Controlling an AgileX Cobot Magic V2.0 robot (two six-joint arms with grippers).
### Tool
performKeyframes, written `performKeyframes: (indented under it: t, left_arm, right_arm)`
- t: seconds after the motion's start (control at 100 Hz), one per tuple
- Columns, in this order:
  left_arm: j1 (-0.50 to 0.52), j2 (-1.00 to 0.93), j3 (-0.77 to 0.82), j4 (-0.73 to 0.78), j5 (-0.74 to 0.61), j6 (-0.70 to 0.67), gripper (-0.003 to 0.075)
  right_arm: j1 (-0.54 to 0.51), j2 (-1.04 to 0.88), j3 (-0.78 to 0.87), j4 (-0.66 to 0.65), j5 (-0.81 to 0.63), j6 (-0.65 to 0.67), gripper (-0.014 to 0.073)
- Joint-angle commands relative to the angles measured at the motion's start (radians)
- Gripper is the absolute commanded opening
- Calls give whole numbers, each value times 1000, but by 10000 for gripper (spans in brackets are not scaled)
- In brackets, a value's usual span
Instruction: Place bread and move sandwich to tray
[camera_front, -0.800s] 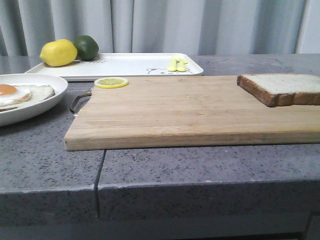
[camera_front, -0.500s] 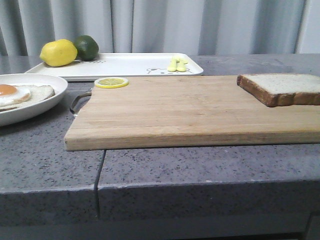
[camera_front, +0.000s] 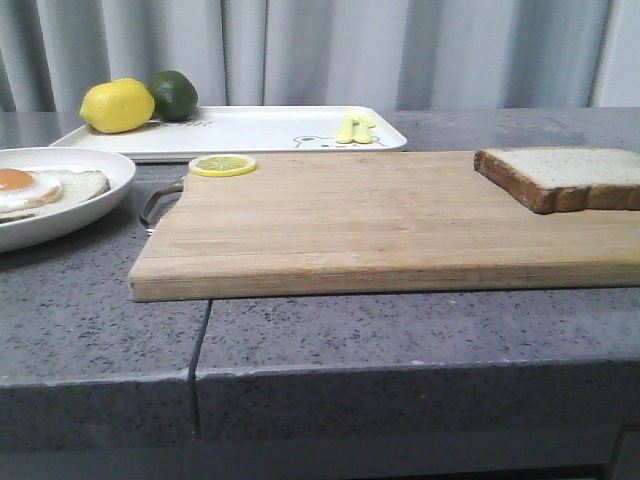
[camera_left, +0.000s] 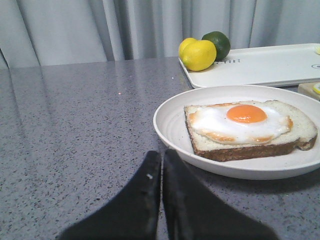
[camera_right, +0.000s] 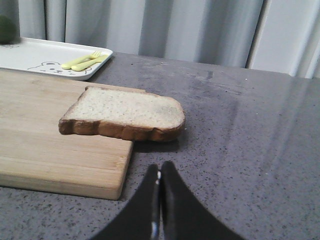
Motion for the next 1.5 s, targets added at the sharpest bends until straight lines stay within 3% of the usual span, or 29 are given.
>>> performKeyframes:
  t: [0.0, 0.35, 0.52, 0.8, 1.08, 1.23, 1.49]
  left_arm:
    - [2, -31, 15, -12, -87, 3, -20]
    - [2, -29, -21, -177, -117, 3, -20]
    - [2, -24, -118, -183, -91, 3, -20]
    - [2, 146, -371, -183, 180, 3, -20]
    - [2, 405, -623, -356, 405, 3, -20]
    - [2, 541, -762, -365, 556, 13, -20]
    - [2, 684, -885, -365, 602, 34, -20]
  right_arm:
    - [-1, -20, 3, -6, -86, -2, -70]
    - [-1, -20, -4, 10, -214, -2, -70]
    - [-1, -14, -70, 69, -115, -2, -70]
    - [-1, 133, -301, 66, 170, -2, -69]
    - [-1, 383, -533, 66, 306, -2, -69]
    - [-1, 497, -650, 66, 355, -2, -69]
    - [-1, 653, -776, 105, 415, -2, -69]
